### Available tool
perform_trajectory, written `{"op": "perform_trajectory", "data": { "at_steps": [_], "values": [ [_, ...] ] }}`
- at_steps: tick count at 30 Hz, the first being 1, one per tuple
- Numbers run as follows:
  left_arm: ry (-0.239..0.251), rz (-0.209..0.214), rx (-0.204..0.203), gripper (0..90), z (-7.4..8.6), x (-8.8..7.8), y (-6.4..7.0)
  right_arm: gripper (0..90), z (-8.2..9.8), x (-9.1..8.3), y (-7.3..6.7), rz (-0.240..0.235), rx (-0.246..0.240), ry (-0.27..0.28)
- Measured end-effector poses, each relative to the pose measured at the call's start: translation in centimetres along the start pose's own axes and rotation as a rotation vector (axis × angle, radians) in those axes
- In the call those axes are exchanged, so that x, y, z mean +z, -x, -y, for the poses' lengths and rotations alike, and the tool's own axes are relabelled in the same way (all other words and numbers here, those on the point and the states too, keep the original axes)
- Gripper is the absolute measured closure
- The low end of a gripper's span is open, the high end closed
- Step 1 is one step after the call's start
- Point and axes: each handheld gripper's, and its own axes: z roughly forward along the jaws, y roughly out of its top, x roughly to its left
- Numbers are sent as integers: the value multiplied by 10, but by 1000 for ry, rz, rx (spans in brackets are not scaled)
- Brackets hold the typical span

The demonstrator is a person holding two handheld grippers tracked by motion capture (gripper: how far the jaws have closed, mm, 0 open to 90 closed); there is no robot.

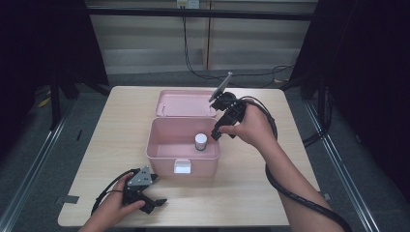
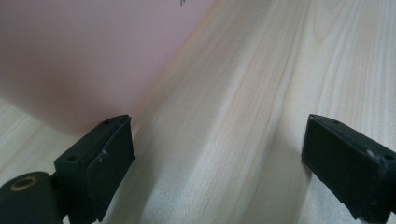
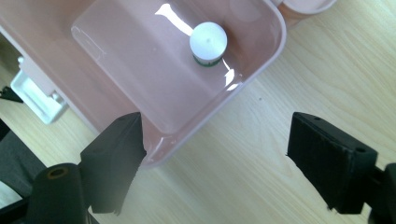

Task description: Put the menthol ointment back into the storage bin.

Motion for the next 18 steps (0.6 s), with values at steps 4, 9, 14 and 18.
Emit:
{"op": "perform_trajectory", "data": {
  "at_steps": [4,9,14,18],
  "values": [
    [0,0,0,88,0,0,0,175,8,-3,3,1,-10,-4],
    [0,0,0,88,0,0,0,170,17,-4,7,-4,-16,-8],
    [2,-1,0,88,0,0,0,161,30,-4,14,-10,-13,-8],
    [2,-1,0,88,0,0,0,160,39,-4,19,-20,-12,7]
  ]
}}
